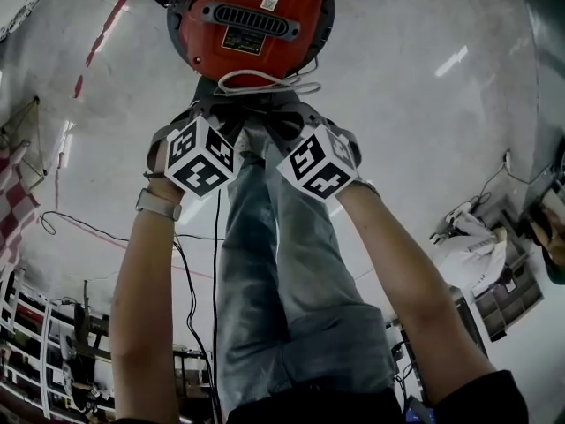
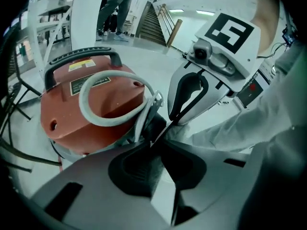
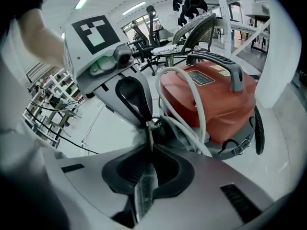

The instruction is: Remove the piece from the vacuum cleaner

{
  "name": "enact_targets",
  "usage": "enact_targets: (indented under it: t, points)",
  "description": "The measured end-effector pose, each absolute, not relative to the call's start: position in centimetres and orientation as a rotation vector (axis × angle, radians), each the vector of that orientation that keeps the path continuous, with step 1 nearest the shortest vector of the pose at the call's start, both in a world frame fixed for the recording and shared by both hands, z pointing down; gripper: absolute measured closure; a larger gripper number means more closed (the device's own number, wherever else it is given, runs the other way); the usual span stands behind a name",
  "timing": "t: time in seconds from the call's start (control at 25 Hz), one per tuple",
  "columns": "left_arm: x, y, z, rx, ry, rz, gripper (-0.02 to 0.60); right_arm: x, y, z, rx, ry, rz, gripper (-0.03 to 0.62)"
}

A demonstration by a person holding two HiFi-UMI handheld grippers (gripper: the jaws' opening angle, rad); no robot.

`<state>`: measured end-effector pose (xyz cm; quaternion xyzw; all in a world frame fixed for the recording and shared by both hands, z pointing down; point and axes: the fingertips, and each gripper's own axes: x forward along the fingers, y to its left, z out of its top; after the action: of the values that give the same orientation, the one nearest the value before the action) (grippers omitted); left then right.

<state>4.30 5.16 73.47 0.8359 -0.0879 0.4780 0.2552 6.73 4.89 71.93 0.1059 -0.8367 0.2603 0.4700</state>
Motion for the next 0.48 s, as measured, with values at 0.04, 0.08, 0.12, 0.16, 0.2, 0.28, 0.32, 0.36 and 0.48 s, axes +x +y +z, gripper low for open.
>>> enact_targets:
  t: [0.04,0.08,0.12,0.16,0.2,0.28,0.32,0.36,0.48]
  points:
    - [4.4,5.2,73.5,2.279,-0.226,1.318,0.515,6.7,5.1,71.9,0.255,-2.054,0.633,0.542]
    - [4.4,5.3,73.6,2.289,-0.215,1.338,0.515,6.7,5.3,71.8,0.251,-2.057,0.630,0.542]
    - [4.5,5.4,73.7,2.300,-0.204,1.358,0.515,6.6,5.4,71.9,0.248,-2.061,0.629,0.542]
    - [4.5,5.5,73.9,2.312,-0.194,1.377,0.514,6.6,5.6,71.9,0.246,-2.063,0.631,0.542]
    - [4.4,5.5,74.0,2.322,-0.186,1.393,0.514,6.5,5.7,72.0,0.246,-2.065,0.635,0.542]
    - [4.2,5.6,74.3,2.342,-0.169,1.423,0.512,6.4,5.7,72.2,0.245,-2.068,0.643,0.542]
    - [4.2,5.7,74.4,2.355,-0.157,1.439,0.512,6.4,5.8,72.3,0.245,-2.069,0.642,0.542]
    - [4.1,5.8,74.4,2.368,-0.142,1.454,0.514,6.3,5.8,72.3,0.244,-2.069,0.639,0.540]
    - [4.0,6.3,74.3,2.394,-0.118,1.474,0.527,6.4,6.1,72.3,0.244,-2.065,0.615,0.540]
